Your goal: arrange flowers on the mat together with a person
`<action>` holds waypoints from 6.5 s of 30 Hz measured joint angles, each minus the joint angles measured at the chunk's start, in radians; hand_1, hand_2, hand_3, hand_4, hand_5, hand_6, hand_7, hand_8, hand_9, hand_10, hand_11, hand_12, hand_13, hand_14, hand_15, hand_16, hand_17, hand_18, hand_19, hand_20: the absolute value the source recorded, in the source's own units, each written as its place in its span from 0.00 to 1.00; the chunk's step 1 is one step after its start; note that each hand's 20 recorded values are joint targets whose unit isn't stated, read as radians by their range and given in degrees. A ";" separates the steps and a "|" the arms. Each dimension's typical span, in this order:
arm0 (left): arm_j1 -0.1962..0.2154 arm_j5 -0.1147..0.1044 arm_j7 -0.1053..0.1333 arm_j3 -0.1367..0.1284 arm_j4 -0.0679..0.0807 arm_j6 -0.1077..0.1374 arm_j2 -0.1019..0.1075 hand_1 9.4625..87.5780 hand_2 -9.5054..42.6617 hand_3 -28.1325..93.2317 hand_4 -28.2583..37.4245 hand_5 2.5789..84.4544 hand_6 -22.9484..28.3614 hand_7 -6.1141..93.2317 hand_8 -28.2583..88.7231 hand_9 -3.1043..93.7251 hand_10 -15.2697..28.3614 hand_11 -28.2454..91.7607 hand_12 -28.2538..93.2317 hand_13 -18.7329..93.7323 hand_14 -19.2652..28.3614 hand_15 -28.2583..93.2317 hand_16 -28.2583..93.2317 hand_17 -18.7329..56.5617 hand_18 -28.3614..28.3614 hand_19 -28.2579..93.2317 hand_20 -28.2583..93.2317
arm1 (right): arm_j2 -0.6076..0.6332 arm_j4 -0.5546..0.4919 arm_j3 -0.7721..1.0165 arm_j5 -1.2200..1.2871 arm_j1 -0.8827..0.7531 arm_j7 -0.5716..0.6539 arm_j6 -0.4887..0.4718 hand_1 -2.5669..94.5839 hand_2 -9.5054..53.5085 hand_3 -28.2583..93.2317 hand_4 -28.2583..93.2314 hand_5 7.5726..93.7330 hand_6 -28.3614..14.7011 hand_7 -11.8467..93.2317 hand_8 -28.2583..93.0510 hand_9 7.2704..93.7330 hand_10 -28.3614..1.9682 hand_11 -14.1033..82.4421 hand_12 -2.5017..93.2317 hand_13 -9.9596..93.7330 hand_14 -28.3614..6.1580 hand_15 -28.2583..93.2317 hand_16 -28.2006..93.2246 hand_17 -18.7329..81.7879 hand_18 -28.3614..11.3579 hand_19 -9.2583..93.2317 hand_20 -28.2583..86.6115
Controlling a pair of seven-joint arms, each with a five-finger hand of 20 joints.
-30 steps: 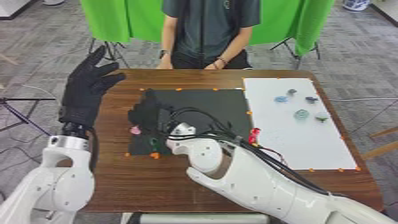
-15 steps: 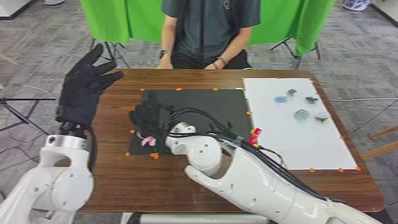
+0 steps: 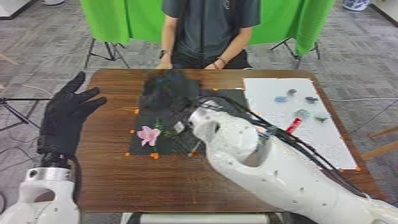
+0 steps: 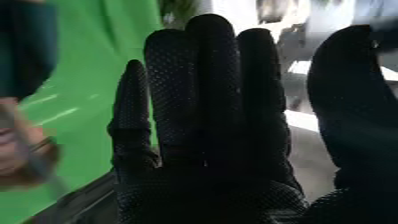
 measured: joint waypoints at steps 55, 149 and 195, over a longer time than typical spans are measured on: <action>0.032 -0.087 0.116 0.124 0.048 0.069 0.057 0.16 0.28 0.89 0.00 0.39 0.50 0.16 0.16 0.41 0.72 0.39 0.30 0.44 0.94 0.58 0.18 0.14 0.93 0.64 0.37 | 0.015 -0.264 0.887 1.278 -0.975 -0.214 0.055 0.14 0.39 0.88 0.00 0.35 0.76 0.24 0.13 0.41 0.55 0.21 0.16 0.41 0.27 0.45 0.36 0.18 0.18 0.53 0.39; 0.032 -0.112 0.138 0.142 0.040 0.090 0.097 0.18 0.27 0.89 0.00 0.38 0.51 0.16 0.16 0.41 0.74 0.40 0.31 0.43 0.96 0.59 0.18 0.16 0.94 0.66 0.39 | 0.532 0.118 0.671 0.236 -0.563 0.361 0.007 0.36 0.03 0.88 0.03 0.47 0.71 0.30 0.12 0.56 0.44 0.59 0.22 0.60 0.42 0.76 0.33 0.33 0.07 0.73 0.43; 0.084 -0.136 0.159 0.093 0.036 0.101 0.079 0.17 0.27 0.88 0.00 0.38 0.51 0.16 0.16 0.41 0.75 0.41 0.31 0.43 0.96 0.61 0.18 0.16 0.94 0.66 0.40 | 0.418 -0.043 0.246 0.066 -0.273 0.145 0.185 0.67 0.00 0.77 0.00 0.86 0.73 0.35 0.25 0.94 0.79 0.30 0.44 0.86 0.79 0.58 0.53 0.45 0.38 0.79 0.47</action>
